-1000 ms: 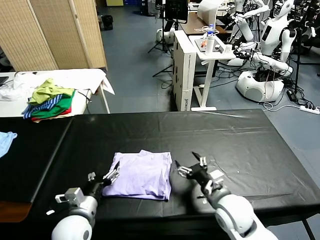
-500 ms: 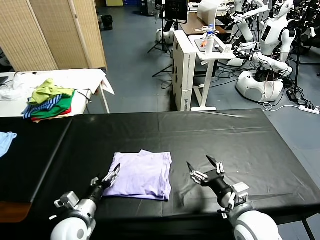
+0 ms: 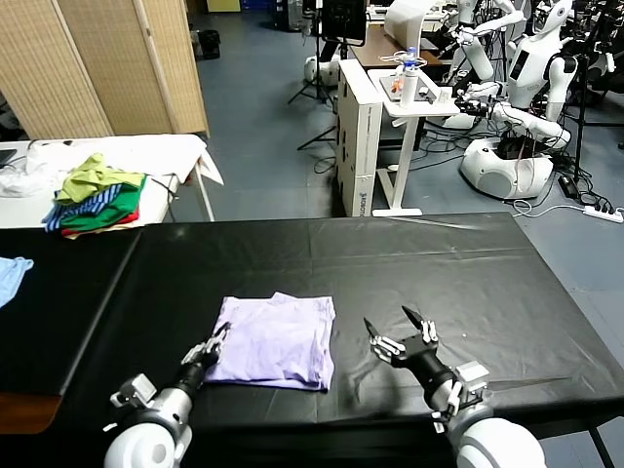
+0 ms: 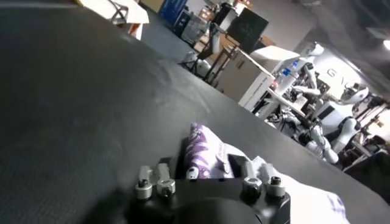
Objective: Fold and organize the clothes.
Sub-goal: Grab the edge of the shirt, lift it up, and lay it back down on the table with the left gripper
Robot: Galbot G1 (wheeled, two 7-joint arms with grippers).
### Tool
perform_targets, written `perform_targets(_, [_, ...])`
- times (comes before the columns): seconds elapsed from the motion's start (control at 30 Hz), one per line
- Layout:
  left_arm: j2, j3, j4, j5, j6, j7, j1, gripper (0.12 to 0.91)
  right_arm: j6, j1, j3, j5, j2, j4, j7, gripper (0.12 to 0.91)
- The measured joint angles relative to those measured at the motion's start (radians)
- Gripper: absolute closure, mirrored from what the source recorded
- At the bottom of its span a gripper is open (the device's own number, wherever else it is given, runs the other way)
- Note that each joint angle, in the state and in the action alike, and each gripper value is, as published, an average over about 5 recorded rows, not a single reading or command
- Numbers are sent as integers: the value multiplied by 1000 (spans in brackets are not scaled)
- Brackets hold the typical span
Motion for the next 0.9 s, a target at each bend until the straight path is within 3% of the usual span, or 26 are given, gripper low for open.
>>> perform_targets(0.1, [6, 0, -17, 27, 2, -11, 1, 860, 7, 0, -1, -10, 2, -7, 0, 118])
perform_targets(0.4, [82, -16, -68, 278, -10, -27, 20, 864, 14, 6, -8, -19, 13, -25, 0, 118])
perform_targets(0.6, [223, -66, -96, 472, -33, -47, 43, 864, 15, 10, -11, -19, 20, -31, 4, 118])
perform_targets(0.9, [459, -209, -133, 680, -42, -46, 88, 864, 18, 9, -23, -22, 32, -44, 4, 118])
